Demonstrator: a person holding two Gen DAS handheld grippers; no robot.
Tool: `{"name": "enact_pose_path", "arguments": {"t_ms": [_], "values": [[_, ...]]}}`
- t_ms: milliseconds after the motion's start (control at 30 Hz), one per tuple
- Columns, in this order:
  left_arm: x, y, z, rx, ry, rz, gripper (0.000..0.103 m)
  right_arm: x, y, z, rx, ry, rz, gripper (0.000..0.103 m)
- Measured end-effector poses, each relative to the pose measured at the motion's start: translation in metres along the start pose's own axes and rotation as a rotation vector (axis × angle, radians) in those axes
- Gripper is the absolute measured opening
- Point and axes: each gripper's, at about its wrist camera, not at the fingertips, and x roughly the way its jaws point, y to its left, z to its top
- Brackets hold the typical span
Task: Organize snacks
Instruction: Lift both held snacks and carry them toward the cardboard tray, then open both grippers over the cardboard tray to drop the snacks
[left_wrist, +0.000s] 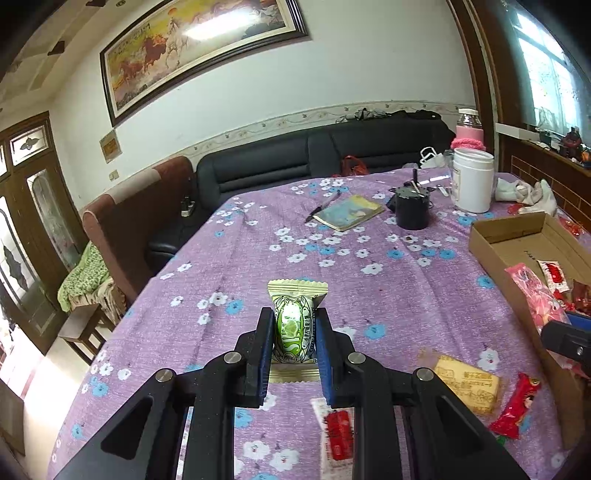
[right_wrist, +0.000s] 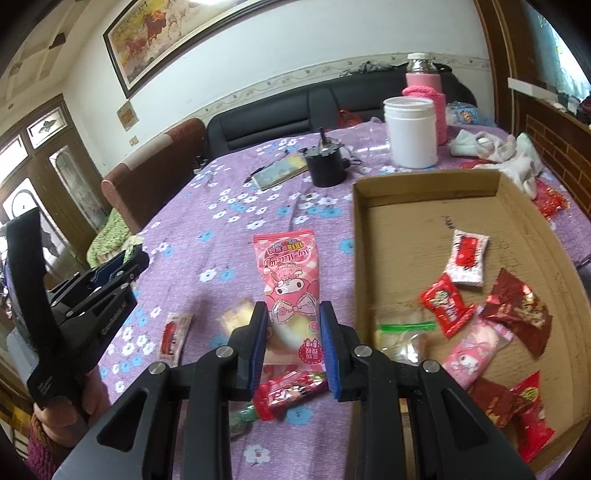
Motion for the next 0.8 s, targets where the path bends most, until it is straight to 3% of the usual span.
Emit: {"name": "enact_pose_path", "arguments": {"t_ms": [233, 500, 800], "values": [[-0.001, -0.009, 0.005, -0.037, 0.049, -0.084, 0.022, -0.001, -0.012, 0.005, -0.002, -0.015, -0.092, 0.026], [-0.012, -0.024, 0.015, -0.030, 0.063, -0.125, 0.022, -0.006, -0.022, 0.010, -0.010, -0.037, -0.183, 0.026], [-0.026, -0.069, 0.031, -0.004, 0.088, -0.242, 0.022, -0.021, -0.054, 0.024, 0.050, -0.069, -0.213, 0.026]]}}
